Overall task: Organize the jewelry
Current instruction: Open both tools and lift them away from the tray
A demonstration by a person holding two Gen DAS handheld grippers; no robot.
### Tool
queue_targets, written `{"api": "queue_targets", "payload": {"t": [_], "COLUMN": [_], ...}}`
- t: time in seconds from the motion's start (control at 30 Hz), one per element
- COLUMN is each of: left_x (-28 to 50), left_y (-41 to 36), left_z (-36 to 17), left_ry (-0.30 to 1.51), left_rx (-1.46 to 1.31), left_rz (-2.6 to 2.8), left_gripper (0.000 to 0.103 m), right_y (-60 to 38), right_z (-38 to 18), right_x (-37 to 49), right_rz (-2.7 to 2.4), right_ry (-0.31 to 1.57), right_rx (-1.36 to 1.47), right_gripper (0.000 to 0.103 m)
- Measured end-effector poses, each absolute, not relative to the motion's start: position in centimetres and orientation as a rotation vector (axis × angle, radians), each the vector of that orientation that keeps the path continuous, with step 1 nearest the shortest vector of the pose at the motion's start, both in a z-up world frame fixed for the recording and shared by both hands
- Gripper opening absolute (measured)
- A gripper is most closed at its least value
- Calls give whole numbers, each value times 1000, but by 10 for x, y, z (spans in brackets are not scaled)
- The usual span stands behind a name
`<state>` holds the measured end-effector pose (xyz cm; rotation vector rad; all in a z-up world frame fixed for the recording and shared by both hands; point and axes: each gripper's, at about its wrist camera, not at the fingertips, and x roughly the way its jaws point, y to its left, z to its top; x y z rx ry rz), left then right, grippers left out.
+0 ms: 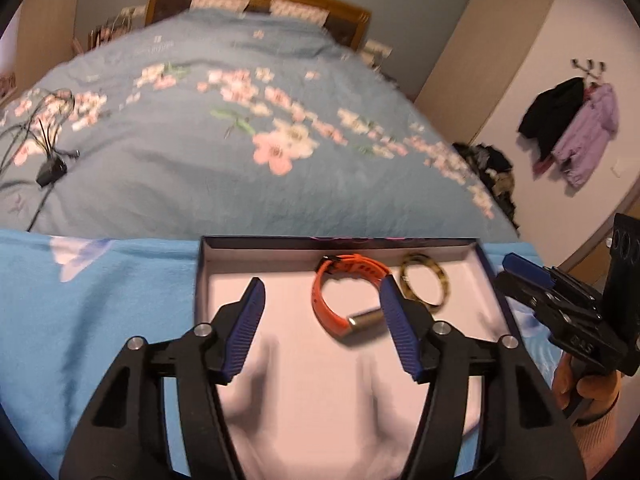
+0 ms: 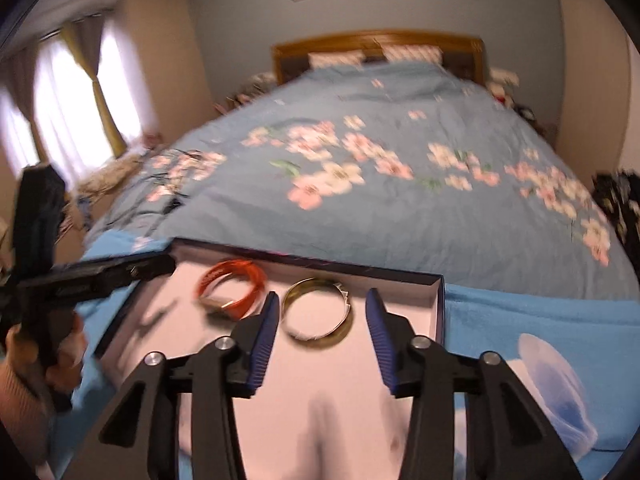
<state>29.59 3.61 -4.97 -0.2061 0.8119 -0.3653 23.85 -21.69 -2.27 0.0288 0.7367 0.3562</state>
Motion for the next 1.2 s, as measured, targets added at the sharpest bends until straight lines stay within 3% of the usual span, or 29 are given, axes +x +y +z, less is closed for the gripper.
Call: {"api": "queue_targets", "payload": {"t": [0.27,0.73,0.97,1.2], "left_x": [196,89,66,59], "left_y": [39,30,33,33], "left_z": [-24,-53,-65,-73], "left_ry": [667,680,714,726], "left_rx": [-70,20,35,28], "left_rz": [-381,-405,-407,-413], "left_gripper": [83,85,85,85], "right_y": [-228,-207,-205,-201], "right_z": [-19,-59,-73,-80], "right_x": [136,52,50,50], "right_rz": [493,580,575,577], "right_ry": [687,767,813,832], "right_rx": [-45,-145,-127,-117], "right_gripper": [46,45,25,15]}}
